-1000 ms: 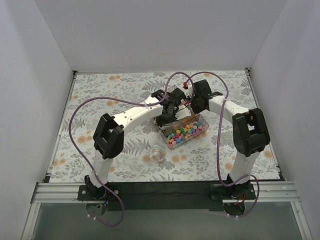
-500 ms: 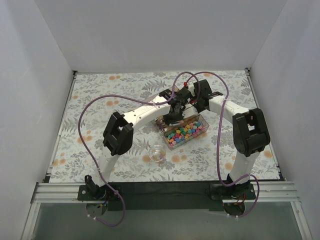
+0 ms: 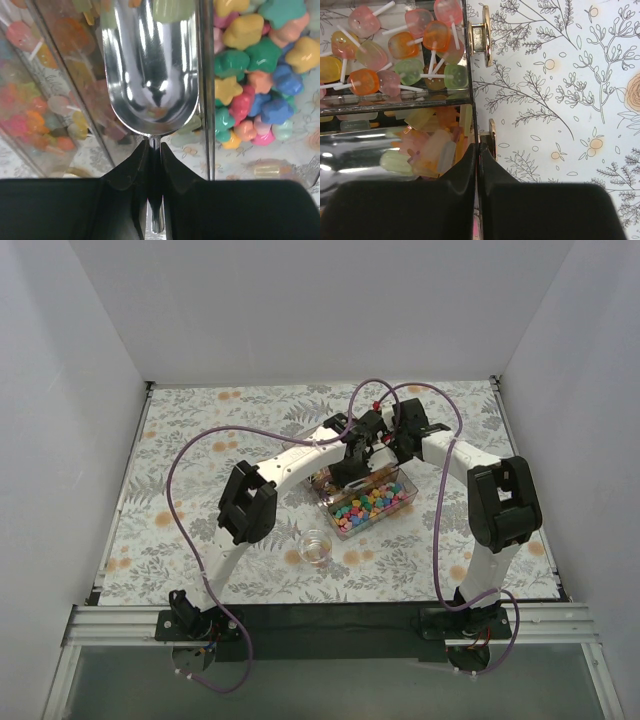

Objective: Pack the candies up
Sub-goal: Pick up the fake candies from the storage box.

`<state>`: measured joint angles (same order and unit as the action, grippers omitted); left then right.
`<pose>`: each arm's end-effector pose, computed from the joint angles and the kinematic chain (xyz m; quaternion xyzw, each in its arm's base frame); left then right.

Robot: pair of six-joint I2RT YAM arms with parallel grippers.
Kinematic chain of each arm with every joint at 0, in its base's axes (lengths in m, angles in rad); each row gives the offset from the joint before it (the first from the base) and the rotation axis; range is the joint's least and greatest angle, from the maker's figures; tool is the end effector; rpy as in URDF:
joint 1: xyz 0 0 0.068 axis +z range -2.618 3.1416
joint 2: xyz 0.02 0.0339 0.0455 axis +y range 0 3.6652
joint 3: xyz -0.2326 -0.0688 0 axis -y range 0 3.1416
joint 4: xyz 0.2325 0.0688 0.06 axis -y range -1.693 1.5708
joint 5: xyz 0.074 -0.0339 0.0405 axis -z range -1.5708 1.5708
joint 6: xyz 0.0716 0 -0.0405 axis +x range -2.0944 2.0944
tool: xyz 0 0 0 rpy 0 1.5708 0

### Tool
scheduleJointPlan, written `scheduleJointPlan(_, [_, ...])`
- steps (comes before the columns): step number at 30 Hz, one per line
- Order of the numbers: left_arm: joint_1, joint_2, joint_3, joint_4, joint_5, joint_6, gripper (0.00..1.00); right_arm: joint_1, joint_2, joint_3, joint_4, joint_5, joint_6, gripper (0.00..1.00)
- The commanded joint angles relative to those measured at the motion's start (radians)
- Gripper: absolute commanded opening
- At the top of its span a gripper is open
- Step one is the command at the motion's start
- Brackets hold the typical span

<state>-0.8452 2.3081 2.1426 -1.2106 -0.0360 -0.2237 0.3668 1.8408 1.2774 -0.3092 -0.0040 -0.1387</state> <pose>0.2964 -0.3303 0.1638 0.3026 0.9480 -0.0341 0.0928 0.3773 0.1452 0.1527 -0.2356 0.9097 0.0408 0.3396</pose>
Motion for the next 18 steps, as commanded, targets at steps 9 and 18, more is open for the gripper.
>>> scheduleJointPlan(9, [-0.028,0.074,0.011,0.250,0.159,-0.072,0.00,0.047,0.012,-0.053,0.113,-0.182,0.099,0.01])
scheduleJointPlan(18, [-0.023,-0.016,-0.145,0.417,0.156,-0.091,0.00,0.034,0.008,-0.088,0.145,-0.221,0.114,0.01])
